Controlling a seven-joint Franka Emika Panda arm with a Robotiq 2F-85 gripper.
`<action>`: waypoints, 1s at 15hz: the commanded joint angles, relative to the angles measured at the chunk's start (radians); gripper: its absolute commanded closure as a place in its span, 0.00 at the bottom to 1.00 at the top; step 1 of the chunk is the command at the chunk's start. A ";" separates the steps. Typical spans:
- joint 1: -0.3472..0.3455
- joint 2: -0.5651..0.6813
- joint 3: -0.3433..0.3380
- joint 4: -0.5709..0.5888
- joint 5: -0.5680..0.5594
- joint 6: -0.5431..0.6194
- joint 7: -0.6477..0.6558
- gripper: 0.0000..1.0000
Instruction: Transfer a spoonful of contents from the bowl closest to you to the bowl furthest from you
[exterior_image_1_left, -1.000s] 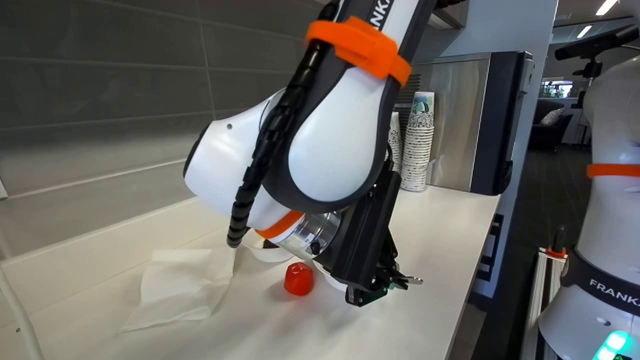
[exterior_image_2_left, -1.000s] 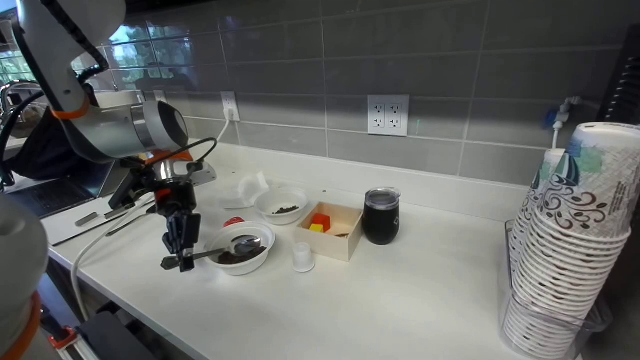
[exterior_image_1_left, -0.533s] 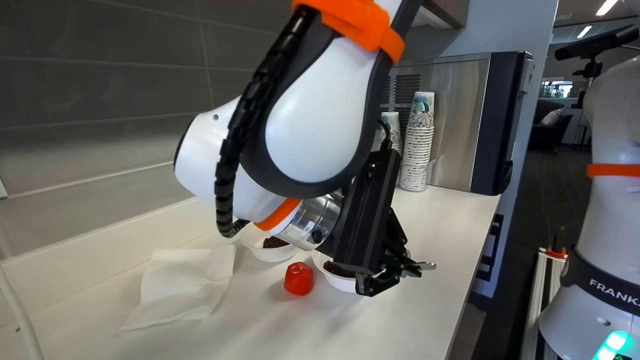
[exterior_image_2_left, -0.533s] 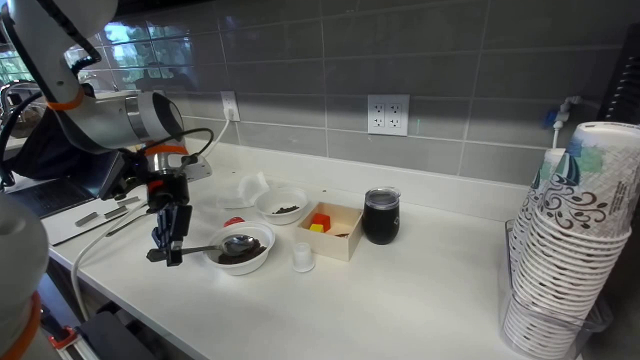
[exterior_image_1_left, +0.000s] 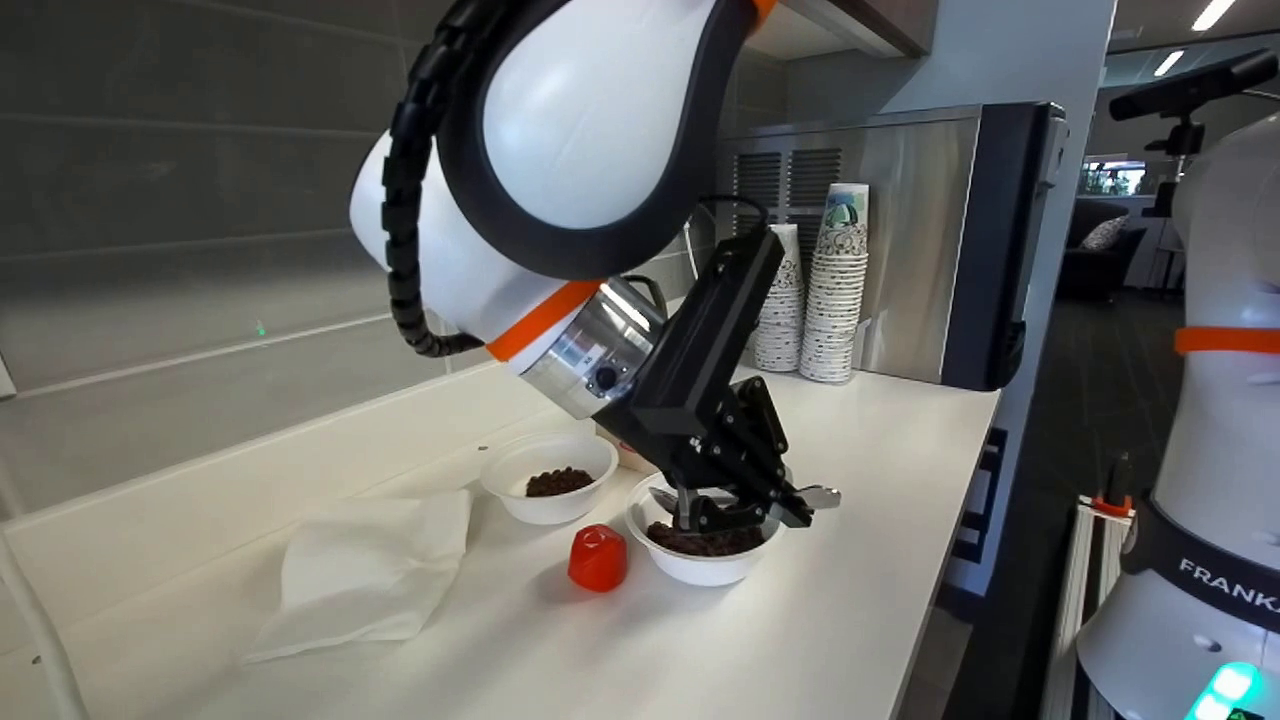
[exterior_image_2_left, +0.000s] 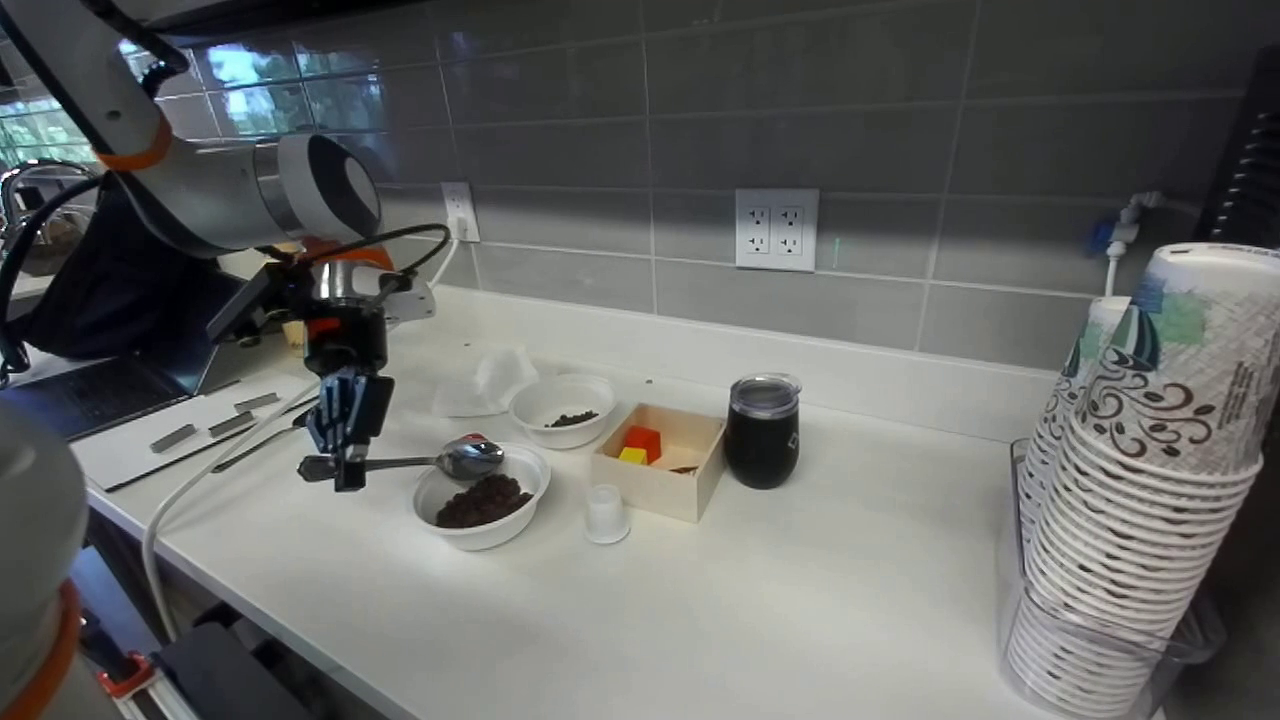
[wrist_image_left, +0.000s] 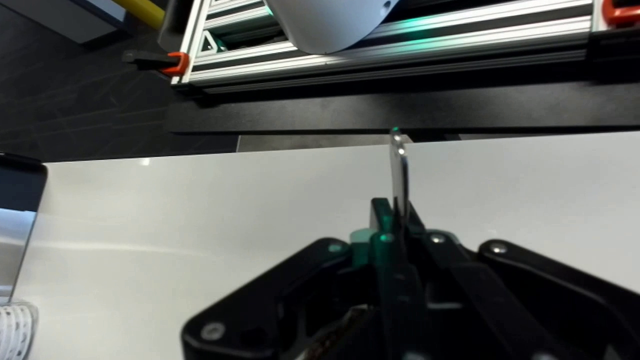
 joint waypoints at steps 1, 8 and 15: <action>-0.038 -0.064 -0.019 -0.059 0.096 0.089 -0.100 0.99; -0.069 -0.108 -0.039 -0.169 0.213 0.283 -0.182 0.99; -0.071 -0.138 -0.037 -0.225 0.205 0.258 -0.149 0.99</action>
